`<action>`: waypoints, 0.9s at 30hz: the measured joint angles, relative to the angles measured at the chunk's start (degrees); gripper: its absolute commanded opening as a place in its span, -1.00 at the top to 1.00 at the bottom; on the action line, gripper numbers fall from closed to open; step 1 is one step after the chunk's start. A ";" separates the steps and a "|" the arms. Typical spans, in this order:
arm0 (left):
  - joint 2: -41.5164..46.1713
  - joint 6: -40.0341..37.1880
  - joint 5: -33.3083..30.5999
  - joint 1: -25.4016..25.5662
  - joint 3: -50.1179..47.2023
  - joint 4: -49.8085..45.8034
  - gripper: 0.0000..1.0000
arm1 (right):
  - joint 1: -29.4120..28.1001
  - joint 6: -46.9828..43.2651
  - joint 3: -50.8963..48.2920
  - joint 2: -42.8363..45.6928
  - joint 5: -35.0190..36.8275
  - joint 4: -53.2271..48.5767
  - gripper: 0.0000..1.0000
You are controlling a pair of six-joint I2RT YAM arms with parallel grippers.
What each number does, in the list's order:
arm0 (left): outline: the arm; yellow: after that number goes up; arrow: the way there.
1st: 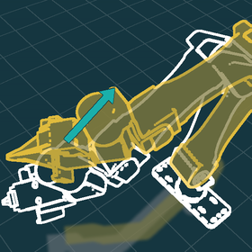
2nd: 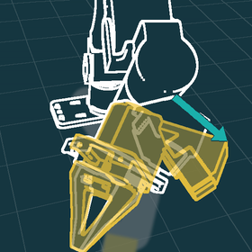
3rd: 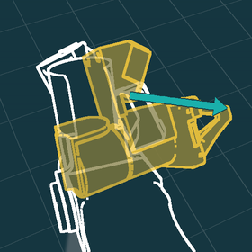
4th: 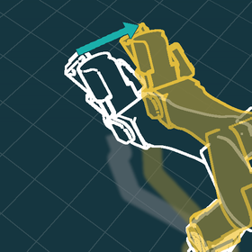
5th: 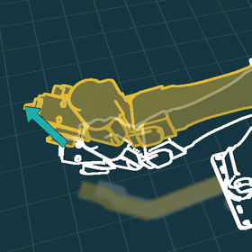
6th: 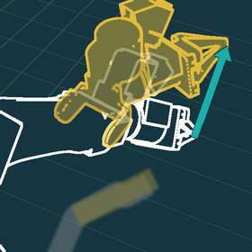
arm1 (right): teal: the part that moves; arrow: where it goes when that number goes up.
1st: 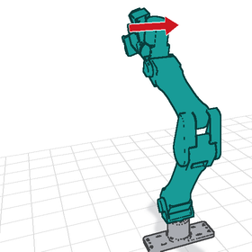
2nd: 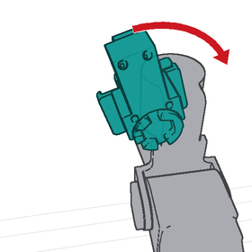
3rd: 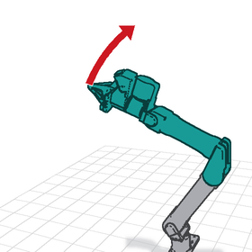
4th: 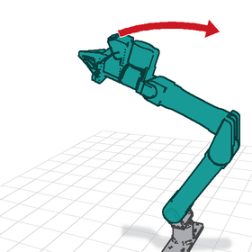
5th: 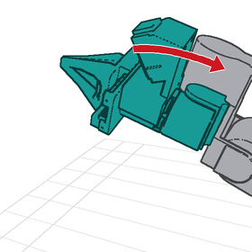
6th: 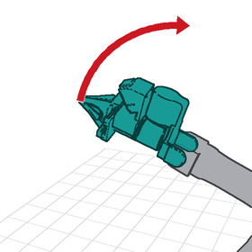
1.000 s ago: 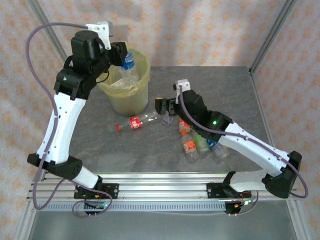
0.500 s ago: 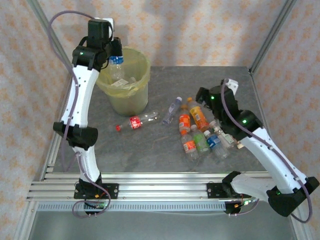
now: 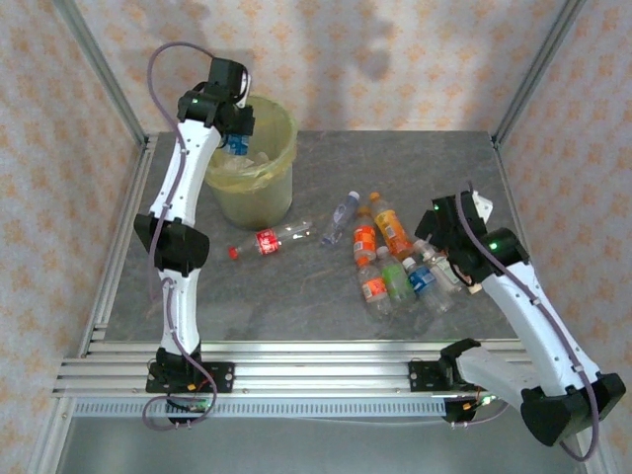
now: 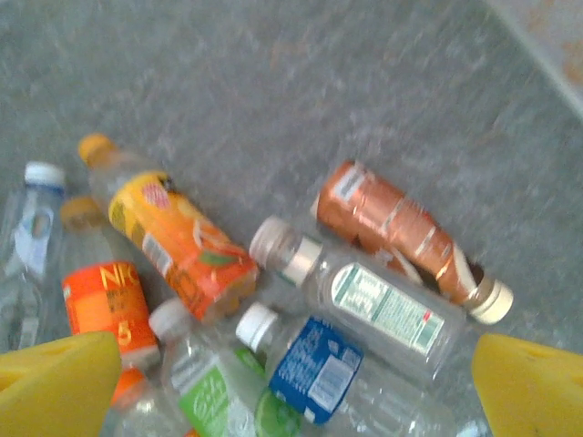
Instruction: Put the plastic bottles in the bin
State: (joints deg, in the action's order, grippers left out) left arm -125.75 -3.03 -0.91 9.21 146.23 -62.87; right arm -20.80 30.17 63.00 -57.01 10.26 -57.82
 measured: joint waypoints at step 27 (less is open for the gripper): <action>-8.11 -3.48 -3.08 0.17 0.31 -3.80 -0.77 | -15.15 0.68 -6.10 -11.58 -15.65 5.38 -0.72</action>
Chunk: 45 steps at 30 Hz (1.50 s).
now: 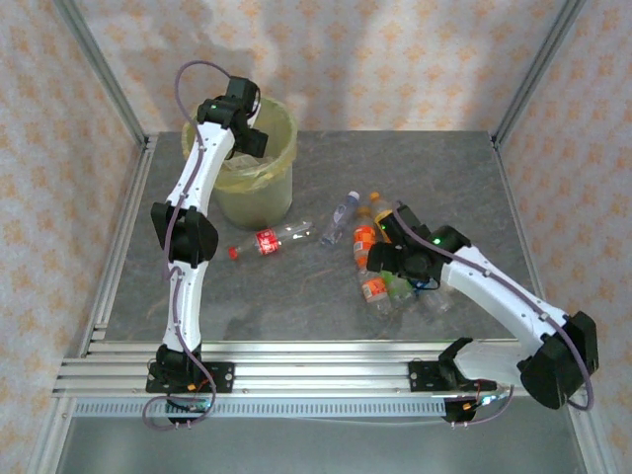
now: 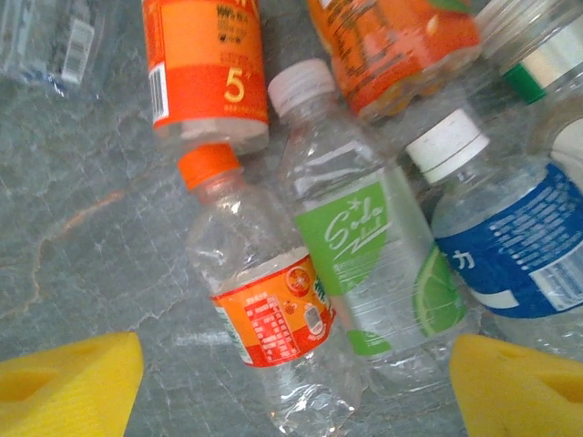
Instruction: Put the plastic bottles in the bin
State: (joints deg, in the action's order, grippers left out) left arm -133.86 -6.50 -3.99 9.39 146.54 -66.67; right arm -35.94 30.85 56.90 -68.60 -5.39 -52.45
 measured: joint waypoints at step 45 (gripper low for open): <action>53.75 22.51 4.13 2.58 -47.63 18.62 -1.00 | -10.56 5.14 -3.82 -13.14 1.22 4.33 -0.28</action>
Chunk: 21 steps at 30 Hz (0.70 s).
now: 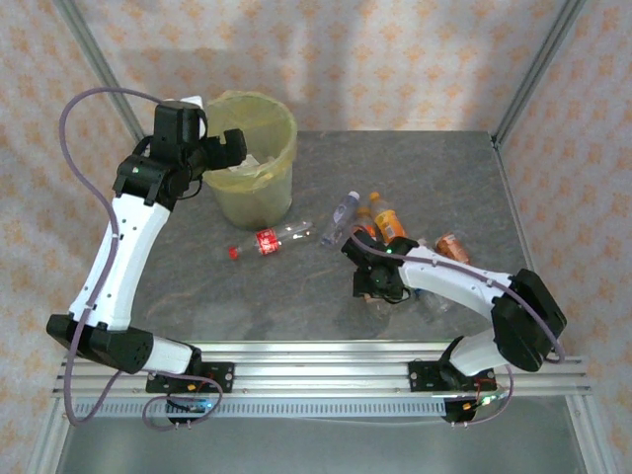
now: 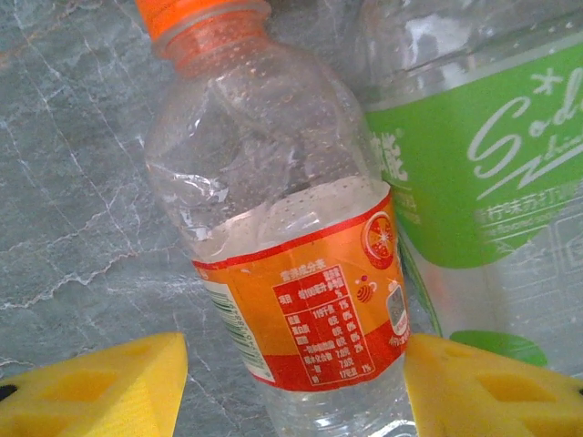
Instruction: Put the plastic bottles in the bin
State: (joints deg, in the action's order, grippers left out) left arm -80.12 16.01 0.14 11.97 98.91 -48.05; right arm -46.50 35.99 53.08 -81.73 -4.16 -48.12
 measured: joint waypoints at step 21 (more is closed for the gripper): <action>1.01 3.04 2.25 0.00 -2.03 2.54 -1.00 | -1.55 0.42 -2.05 -4.35 -0.33 4.33 -0.29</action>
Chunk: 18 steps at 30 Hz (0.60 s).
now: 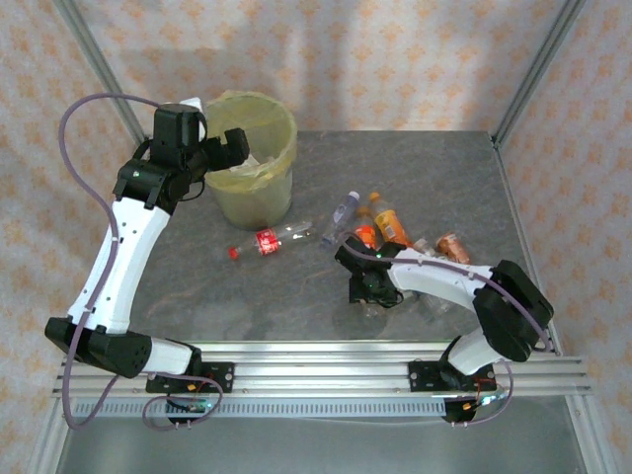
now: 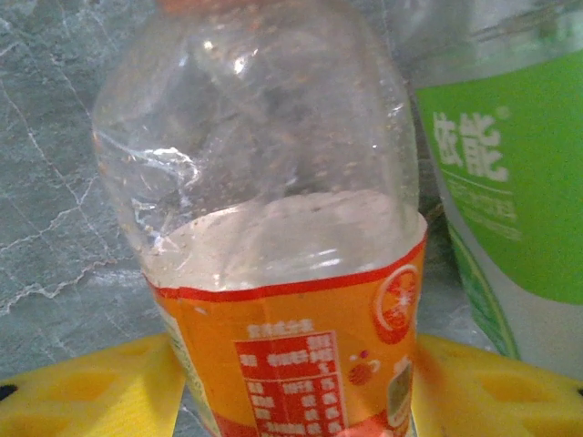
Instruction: Put the plastic bottles in the bin
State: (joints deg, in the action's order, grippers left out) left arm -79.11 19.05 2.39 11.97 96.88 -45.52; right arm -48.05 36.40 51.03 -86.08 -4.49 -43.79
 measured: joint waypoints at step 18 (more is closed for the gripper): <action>0.00 1.79 0.15 0.00 -0.52 0.42 -1.00 | -2.84 -2.64 -0.48 -4.13 -0.39 4.33 -0.01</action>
State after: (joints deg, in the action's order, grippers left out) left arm -79.11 20.84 2.55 11.97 96.36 -45.10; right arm -50.89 33.76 50.54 -90.21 -4.89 -39.46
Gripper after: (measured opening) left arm 0.996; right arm 0.534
